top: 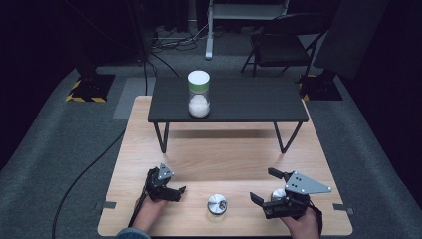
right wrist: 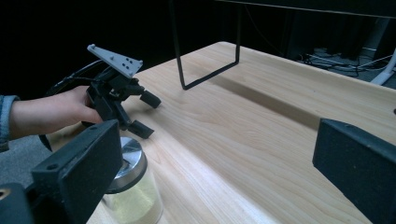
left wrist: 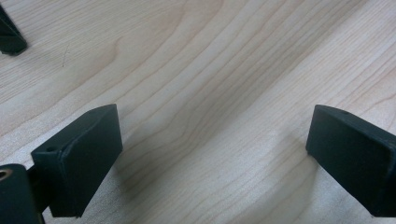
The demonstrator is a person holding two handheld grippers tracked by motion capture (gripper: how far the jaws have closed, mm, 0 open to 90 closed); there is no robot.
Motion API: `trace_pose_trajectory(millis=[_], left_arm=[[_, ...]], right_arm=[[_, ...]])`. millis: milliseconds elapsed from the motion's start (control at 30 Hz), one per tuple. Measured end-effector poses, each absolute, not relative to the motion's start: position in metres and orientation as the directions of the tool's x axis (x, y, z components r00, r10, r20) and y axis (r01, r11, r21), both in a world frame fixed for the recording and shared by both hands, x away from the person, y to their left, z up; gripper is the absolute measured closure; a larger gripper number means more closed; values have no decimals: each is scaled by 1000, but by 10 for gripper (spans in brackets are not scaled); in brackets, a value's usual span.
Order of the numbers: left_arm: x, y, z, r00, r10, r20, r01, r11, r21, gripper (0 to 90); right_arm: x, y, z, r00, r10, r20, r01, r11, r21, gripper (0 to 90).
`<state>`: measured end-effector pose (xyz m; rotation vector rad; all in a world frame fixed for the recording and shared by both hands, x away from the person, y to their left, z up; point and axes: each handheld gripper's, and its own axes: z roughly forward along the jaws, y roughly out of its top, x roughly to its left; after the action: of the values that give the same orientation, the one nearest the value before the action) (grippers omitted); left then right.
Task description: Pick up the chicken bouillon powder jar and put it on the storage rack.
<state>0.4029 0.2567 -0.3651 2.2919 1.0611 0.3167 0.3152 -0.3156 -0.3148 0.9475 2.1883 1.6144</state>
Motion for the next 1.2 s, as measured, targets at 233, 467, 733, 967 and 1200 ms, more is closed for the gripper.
trace_pose_trajectory(millis=[233,467,733,967,1200], left_arm=[[403,257,-365,654,756,-30,616,-510,600,35],[403,257,-365,654,756,-30,617,-510,600,35],[403,257,-365,654,756,-30,617,-510,600,35],[403,257,-365,654,756,-30,617,-510,600,35],[403,257,-365,652,757,-32,618,-507,601,35]], right_arm=[[316,-306,-316,-761,624,179,354,168,920,13],[316,-294,-317,-780,601,174,350,188,918,13],[318,-280,-318,-797,580,167,348,215,912,13],[317,-266,-319,-801,577,161,351,234,907,12],[316,-256,-320,-798,580,162,363,248,898,11]])
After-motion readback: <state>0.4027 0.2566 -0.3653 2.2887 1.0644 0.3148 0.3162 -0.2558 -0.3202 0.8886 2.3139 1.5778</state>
